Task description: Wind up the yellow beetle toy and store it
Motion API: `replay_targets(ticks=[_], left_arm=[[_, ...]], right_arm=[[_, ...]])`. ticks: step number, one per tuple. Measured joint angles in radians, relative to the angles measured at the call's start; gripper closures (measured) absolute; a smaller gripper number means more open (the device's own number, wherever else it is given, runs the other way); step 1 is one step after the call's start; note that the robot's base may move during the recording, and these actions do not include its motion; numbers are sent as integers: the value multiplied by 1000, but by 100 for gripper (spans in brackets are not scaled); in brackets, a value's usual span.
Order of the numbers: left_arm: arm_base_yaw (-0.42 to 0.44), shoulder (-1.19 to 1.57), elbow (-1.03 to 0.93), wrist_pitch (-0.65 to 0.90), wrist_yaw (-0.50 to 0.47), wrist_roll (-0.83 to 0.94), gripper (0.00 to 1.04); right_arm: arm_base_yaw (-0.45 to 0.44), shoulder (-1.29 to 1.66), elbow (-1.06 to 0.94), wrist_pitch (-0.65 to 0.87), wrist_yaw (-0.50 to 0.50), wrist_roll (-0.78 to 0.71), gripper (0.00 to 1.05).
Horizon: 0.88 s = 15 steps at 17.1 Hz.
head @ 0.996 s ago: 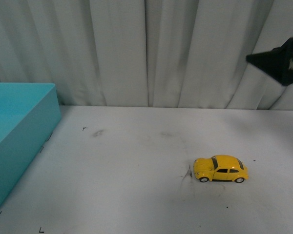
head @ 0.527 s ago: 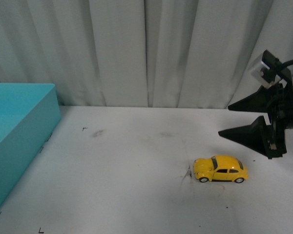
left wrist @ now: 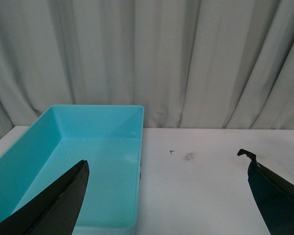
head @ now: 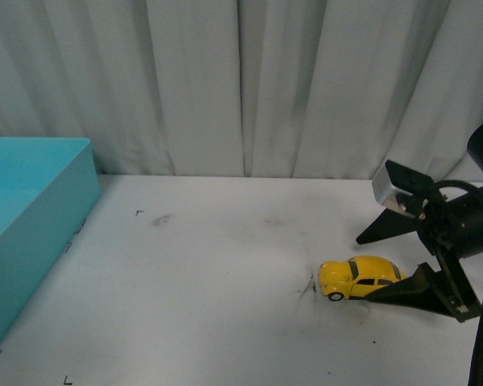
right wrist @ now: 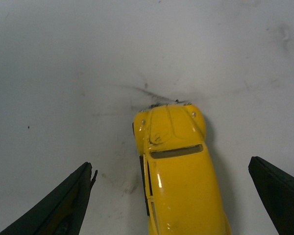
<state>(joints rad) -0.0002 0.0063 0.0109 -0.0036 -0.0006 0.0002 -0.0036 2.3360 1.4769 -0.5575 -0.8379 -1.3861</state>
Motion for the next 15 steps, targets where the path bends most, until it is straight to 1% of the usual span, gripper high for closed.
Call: replay_targets(ticks=[2,5,8,10,11,14,15], left_arm=[[0,0,0,0,0,0,7],[0,0,0,0,0,0,7],[0,0,0,0,0,0,7],[0,0,0,0,0,0,7],[0,0,0,0,0,0,7],[0,0,0,0,0,0,7],[0,0,0,0,0,0,7]], right_arm=[[11,29,42,-39,34,-52,7],[25,62,113,-86,72,-92,7],[43,75,133,-80,93,-100,7],[70,86,140,-66,137,-95,8],[71,86,140,-61,140,-96,16],[77,86,128,-46,154,-96,47],[77,86,122,-40,152,-95,56]])
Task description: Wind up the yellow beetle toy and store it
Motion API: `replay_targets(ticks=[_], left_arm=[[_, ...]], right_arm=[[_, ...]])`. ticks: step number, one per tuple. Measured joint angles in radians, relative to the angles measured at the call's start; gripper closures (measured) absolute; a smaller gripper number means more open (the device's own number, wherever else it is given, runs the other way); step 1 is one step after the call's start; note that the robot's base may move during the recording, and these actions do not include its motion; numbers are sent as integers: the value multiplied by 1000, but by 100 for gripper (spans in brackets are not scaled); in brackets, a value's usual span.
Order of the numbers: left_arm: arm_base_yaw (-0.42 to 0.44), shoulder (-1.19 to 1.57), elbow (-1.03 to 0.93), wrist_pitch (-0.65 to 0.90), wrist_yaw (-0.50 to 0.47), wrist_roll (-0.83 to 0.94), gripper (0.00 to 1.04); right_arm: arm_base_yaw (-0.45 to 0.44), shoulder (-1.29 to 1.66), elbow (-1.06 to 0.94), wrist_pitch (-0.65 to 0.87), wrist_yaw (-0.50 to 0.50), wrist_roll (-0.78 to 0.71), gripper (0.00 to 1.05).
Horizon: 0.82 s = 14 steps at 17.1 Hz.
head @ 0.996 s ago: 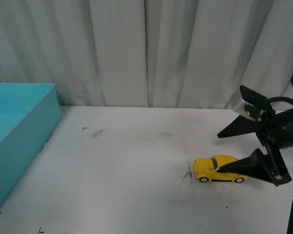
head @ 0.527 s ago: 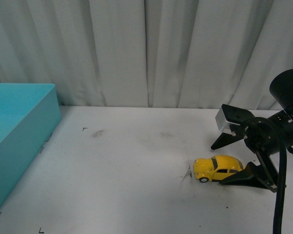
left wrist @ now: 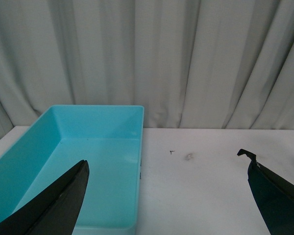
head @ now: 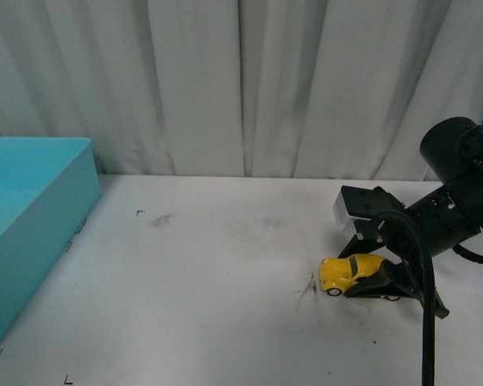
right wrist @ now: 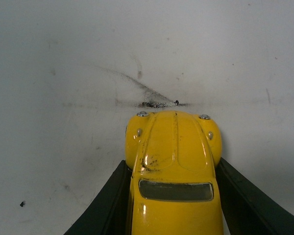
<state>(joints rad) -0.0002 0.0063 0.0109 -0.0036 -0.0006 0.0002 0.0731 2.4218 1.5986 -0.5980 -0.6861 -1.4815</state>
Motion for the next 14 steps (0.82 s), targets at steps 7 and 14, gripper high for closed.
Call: replay_targets(ticks=[7,14], left_arm=[[0,0,0,0,0,0,7],[0,0,0,0,0,0,7]], right_arm=[[-26,-11,-39,11,-30,2,62],[-99,-27,-100,35,-68,-16,64]])
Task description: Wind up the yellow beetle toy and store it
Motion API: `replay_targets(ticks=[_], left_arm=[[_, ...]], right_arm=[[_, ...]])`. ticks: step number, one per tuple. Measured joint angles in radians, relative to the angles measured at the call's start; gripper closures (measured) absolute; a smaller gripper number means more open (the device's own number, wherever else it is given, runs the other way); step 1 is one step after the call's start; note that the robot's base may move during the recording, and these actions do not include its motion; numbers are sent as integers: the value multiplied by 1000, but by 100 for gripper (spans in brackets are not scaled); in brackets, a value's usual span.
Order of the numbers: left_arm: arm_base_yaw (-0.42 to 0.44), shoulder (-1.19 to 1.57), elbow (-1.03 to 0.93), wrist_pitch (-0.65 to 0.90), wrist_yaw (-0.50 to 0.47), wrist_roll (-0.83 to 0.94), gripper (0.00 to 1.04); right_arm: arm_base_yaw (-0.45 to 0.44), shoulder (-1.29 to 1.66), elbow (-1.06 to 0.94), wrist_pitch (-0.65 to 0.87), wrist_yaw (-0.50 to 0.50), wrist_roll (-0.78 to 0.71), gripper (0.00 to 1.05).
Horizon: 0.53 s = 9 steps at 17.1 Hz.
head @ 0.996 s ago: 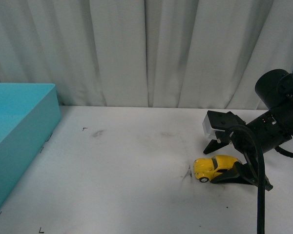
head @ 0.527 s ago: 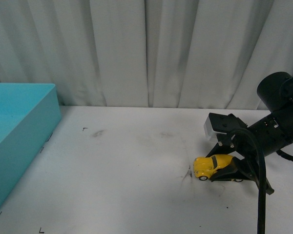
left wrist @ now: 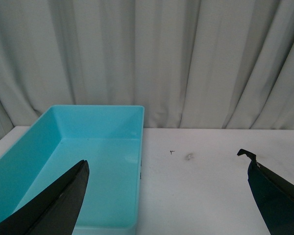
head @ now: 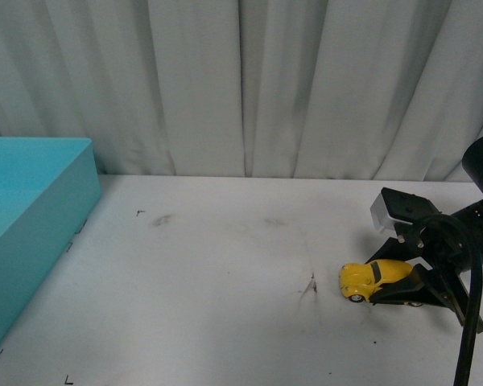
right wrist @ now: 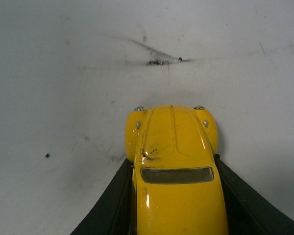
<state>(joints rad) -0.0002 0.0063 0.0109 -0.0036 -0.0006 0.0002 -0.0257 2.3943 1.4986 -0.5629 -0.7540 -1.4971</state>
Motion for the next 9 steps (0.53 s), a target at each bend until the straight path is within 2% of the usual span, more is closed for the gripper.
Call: replay_targets(ticks=[4,9], left_arm=[[0,0,0,0,0,0,7],[0,0,0,0,0,0,7]], right_arm=[[-64,-7,-52,14,-33,-43,64],[-154,-9,-79,-43,-64,-145,64]])
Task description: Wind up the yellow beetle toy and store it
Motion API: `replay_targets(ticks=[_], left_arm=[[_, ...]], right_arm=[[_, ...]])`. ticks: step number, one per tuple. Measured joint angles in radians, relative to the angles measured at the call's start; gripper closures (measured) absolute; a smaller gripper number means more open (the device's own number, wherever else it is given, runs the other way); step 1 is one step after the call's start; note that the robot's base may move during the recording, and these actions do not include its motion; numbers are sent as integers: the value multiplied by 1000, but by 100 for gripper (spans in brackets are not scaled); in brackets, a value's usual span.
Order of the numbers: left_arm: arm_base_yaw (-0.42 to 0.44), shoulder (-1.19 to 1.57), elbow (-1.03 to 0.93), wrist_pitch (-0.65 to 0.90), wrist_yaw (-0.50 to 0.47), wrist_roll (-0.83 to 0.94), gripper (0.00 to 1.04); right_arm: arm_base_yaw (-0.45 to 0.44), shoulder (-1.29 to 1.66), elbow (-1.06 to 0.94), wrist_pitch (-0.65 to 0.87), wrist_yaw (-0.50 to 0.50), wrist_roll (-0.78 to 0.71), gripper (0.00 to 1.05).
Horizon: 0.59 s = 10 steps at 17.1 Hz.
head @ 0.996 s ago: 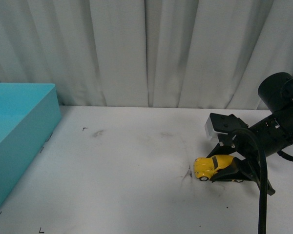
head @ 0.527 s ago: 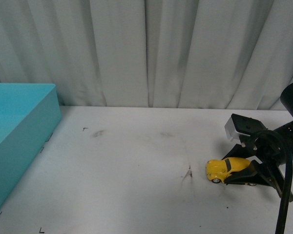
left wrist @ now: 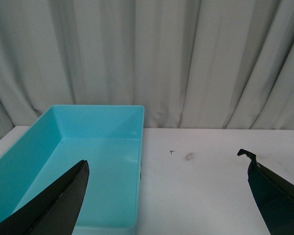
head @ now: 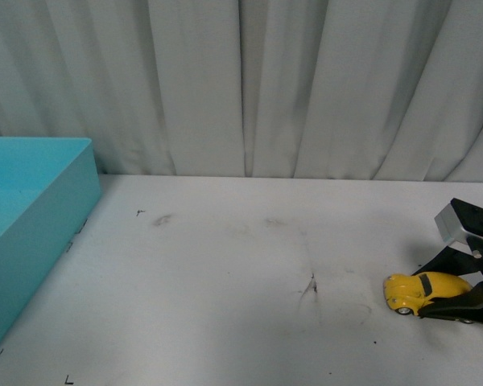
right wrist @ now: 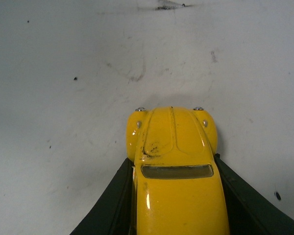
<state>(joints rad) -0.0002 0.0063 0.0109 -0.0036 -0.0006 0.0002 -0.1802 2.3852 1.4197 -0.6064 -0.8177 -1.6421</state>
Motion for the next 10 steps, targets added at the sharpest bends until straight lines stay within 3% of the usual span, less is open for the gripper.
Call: replay_targets(ticks=[4,9,10], left_arm=[[0,0,0,0,0,0,7],[0,0,0,0,0,0,7],[0,0,0,0,0,0,7]], right_arm=[[-59,-19,-33,-47,9,-74,64],[-69,-31,-41,-77,13,-91,64],[-69,-31,-40,-89,16,-95,55]])
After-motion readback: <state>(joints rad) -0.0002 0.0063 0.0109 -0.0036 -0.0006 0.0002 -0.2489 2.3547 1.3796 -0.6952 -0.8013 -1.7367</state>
